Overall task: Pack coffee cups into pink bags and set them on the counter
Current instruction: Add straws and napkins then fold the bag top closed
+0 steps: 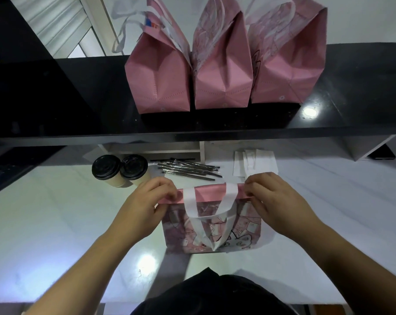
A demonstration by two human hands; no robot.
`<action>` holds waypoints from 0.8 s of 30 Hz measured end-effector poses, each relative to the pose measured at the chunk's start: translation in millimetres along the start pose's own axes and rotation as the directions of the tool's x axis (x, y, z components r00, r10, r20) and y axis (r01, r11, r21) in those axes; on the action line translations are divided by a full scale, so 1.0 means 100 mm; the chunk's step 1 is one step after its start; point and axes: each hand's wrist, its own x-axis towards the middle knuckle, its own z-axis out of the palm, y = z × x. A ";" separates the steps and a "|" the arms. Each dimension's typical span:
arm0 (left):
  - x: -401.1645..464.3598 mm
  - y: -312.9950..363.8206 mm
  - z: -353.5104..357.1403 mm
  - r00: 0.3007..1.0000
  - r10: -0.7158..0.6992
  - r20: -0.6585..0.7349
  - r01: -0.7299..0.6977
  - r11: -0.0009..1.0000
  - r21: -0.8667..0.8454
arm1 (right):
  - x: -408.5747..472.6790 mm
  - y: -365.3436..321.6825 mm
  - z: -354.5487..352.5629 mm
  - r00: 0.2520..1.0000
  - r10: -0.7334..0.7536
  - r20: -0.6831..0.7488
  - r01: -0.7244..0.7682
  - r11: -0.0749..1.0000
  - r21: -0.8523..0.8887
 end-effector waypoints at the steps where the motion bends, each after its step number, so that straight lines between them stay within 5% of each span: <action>1: -0.01 -0.01 0.00 1.000 0.018 0.007 -0.018 1.000 -0.009 | -0.01 0.02 0.01 1.000 -0.020 0.002 0.020 0.999 -0.028; 16: 0.00 0.11 0.02 0.985 0.166 0.043 -0.171 0.950 0.260 | 0.05 -0.05 0.01 0.998 0.031 -0.051 -0.030 0.999 0.027; 24: 0.30 0.37 -0.02 0.975 0.049 0.217 -0.112 0.952 0.285 | 0.26 -0.21 -0.07 0.995 -0.007 0.097 -0.002 0.996 0.090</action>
